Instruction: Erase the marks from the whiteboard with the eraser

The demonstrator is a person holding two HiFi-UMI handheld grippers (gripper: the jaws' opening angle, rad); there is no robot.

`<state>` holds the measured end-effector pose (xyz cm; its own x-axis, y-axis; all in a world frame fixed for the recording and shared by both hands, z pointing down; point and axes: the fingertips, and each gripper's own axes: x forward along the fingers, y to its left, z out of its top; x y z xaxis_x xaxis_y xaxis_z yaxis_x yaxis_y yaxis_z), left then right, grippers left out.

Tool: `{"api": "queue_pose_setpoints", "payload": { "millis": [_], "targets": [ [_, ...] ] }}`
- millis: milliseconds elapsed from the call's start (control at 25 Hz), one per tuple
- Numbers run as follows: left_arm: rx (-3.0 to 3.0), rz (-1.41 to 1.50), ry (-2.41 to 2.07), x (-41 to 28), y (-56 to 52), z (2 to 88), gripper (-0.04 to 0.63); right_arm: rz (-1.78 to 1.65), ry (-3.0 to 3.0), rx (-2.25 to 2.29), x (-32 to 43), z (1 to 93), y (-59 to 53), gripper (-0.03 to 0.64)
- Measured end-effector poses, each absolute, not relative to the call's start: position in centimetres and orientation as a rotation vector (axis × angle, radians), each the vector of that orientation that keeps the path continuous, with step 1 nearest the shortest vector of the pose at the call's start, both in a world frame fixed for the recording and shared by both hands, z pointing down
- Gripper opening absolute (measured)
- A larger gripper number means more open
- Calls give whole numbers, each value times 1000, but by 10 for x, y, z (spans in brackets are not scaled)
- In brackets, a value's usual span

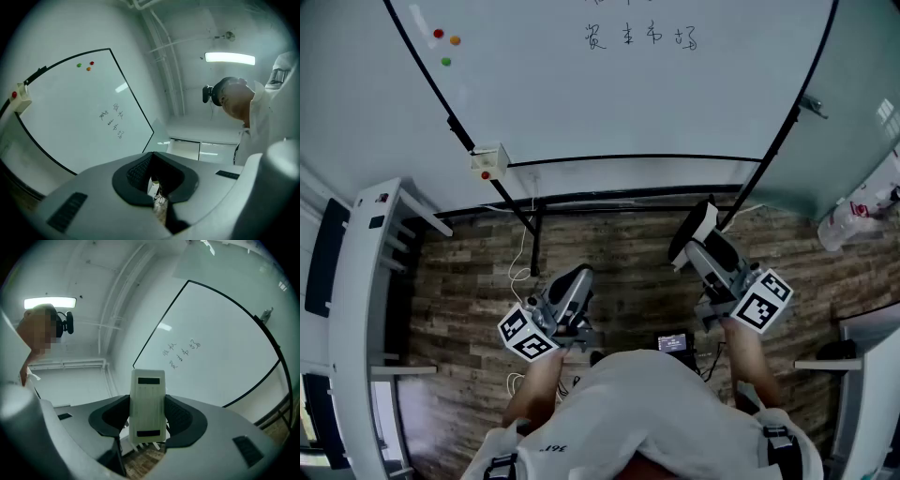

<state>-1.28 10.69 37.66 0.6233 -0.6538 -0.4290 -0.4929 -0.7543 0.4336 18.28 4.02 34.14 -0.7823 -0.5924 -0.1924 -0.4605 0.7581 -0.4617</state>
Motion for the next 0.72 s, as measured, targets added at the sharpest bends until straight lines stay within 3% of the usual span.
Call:
{"api": "queue_pose_setpoints", "payload": {
  "millis": [720],
  "targets": [
    [2564,-817,-951,-27,111,379,6,-519,2673,-903,172,342,41,247]
  ]
}}
